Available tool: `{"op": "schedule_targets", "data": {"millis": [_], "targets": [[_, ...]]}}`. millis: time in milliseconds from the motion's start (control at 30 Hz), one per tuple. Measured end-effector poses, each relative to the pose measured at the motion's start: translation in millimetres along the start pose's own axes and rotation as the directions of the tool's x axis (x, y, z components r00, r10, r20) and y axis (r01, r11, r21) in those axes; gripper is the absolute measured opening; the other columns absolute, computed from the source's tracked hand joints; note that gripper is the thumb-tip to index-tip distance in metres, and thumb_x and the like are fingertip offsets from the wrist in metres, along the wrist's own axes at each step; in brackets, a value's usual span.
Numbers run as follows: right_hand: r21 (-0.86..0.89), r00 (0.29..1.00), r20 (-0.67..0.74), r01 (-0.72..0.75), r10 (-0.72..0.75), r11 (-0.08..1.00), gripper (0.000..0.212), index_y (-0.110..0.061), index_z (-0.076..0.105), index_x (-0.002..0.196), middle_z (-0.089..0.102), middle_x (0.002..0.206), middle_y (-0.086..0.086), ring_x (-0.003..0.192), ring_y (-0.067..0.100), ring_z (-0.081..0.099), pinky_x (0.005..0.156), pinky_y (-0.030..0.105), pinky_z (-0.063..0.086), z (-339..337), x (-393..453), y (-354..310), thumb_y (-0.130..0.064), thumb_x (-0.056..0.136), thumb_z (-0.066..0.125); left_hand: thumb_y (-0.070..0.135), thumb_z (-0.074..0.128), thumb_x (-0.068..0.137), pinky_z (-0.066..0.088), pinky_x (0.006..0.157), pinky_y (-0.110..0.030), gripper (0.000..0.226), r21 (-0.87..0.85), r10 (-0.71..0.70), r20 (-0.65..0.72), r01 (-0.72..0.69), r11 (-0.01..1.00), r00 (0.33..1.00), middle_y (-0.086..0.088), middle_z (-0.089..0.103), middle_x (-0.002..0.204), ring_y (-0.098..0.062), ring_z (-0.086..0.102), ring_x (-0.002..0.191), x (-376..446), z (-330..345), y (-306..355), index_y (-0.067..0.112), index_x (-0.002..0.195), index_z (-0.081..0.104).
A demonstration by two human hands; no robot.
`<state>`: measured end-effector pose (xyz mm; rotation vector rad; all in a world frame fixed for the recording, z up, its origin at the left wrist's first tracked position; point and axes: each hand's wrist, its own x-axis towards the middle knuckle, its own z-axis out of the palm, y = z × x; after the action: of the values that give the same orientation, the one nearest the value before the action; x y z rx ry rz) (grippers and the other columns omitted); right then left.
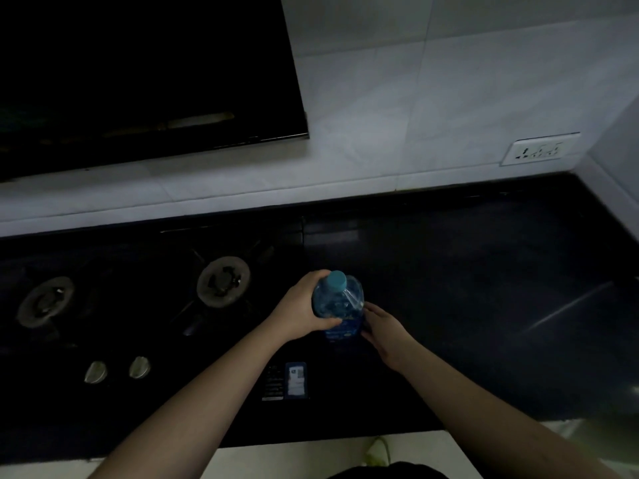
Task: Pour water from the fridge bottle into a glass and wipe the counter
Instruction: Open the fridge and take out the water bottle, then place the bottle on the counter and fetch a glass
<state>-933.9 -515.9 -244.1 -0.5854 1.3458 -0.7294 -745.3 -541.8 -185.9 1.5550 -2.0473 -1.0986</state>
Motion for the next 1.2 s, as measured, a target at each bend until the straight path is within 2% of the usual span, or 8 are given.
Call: {"op": "schedule_targets", "data": {"millis": [100, 233, 333, 433, 567, 667, 967, 1200], "targets": [[-0.054, 1.000, -0.012, 0.002, -0.003, 0.999, 0.029, -0.006, 0.057, 0.126, 0.056, 0.133, 0.022, 0.124, 0.038, 0.053, 0.100, 0.043, 0.045, -3.2, -7.3, -4.4, -0.011, 0.099, 0.048, 0.029, 0.087, 0.070, 0.041, 0.105, -0.025, 0.087, -0.015, -0.017, 0.018, 0.017, 1.000, 1.000, 0.012, 0.047, 0.135, -0.003, 0.048, 0.122, -3.1, 3.0, -0.6, 0.027, 0.141, 0.039], [-0.188, 0.997, 0.065, -0.027, 0.040, 0.982, 0.029, -0.010, 0.052, 0.128, 0.058, 0.129, 0.015, 0.107, 0.027, 0.062, 0.086, 0.031, 0.049, -9.1, -19.3, -20.6, -0.009, 0.101, 0.042, 0.031, 0.085, 0.073, 0.029, 0.105, -0.012, 0.101, -0.029, -0.072, 0.045, 0.074, 0.997, 0.996, 0.008, 0.034, 0.150, -0.001, 0.037, 0.132, -8.9, 5.3, 2.6, 0.023, 0.153, 0.024], [-0.279, 0.993, 0.088, -0.057, 0.084, 0.959, 0.031, -0.011, 0.045, 0.133, 0.059, 0.118, 0.013, 0.080, 0.011, 0.058, 0.068, 0.022, 0.044, -9.0, -26.7, -29.4, -0.010, 0.103, 0.037, 0.038, 0.081, 0.077, 0.023, 0.112, -0.020, 0.108, -0.023, -0.132, 0.088, 0.135, 0.991, 0.987, 0.005, 0.022, 0.159, -0.008, 0.027, 0.142, -13.3, 2.4, 4.5, 0.024, 0.157, 0.010], [-0.388, 0.999, 0.032, -0.017, 0.032, 0.921, 0.033, -0.014, 0.053, 0.132, 0.065, 0.107, 0.005, 0.087, 0.014, 0.061, 0.069, 0.025, 0.046, -10.3, -30.3, -29.7, -0.022, 0.100, 0.047, 0.048, 0.071, 0.084, 0.017, 0.118, -0.027, 0.106, 0.008, -0.237, 0.088, 0.237, 0.971, 0.968, 0.003, 0.011, 0.163, -0.012, 0.018, 0.147, -21.5, -1.2, 7.8, 0.026, 0.157, -0.002], [-0.652, 0.995, 0.068, 0.102, -0.076, 0.752, 0.035, -0.015, 0.060, 0.127, 0.068, 0.110, 0.004, 0.101, 0.020, 0.064, 0.091, 0.034, 0.050, -14.2, -44.5, -32.5, -0.033, 0.098, 0.050, 0.050, 0.055, 0.094, 0.030, 0.106, -0.024, 0.073, 0.201, -0.305, 0.059, 0.288, 0.936, 0.950, -0.006, 0.032, 0.156, -0.018, 0.036, 0.140, -40.3, -0.4, 14.6, 0.026, 0.154, 0.022], [-0.812, 0.985, 0.133, 0.173, -0.111, 0.557, 0.040, -0.015, 0.060, 0.128, 0.064, 0.122, 0.006, 0.112, 0.021, 0.059, 0.089, 0.026, 0.041, -11.0, -64.7, -40.1, -0.039, 0.101, 0.043, 0.051, 0.050, 0.096, 0.038, 0.103, -0.026, 0.066, 0.290, -0.338, 0.017, 0.319, 0.902, 0.941, -0.007, 0.039, 0.151, -0.019, 0.044, 0.133, -56.7, 4.9, 15.8, 0.020, 0.151, 0.029], [-0.931, 0.932, 0.263, 0.312, -0.248, 0.186, 0.037, -0.022, 0.060, 0.113, 0.065, 0.109, 0.003, 0.100, 0.022, 0.062, 0.082, 0.034, 0.048, 10.0, -113.4, -23.3, -0.047, 0.100, 0.038, 0.054, 0.045, 0.097, 0.040, 0.105, -0.028, 0.063, 0.362, -0.292, -0.014, 0.277, 0.890, 0.956, 0.000, 0.040, 0.150, -0.016, 0.045, 0.131, -124.6, 6.7, 0.5, 0.021, 0.150, 0.036], [-0.949, 0.844, 0.316, 0.270, -0.434, -0.164, 0.041, -0.023, 0.048, 0.134, 0.055, 0.130, 0.004, 0.114, 0.026, 0.054, 0.091, 0.037, 0.044, 49.2, -167.5, 17.7, -0.043, 0.101, 0.033, 0.059, 0.035, 0.097, 0.042, 0.100, -0.038, 0.060, 0.570, -0.139, -0.148, 0.199, 0.797, 0.979, 0.002, 0.050, 0.139, -0.018, 0.048, 0.125, -200.2, -7.1, -5.1, 0.022, 0.143, 0.043]]}}
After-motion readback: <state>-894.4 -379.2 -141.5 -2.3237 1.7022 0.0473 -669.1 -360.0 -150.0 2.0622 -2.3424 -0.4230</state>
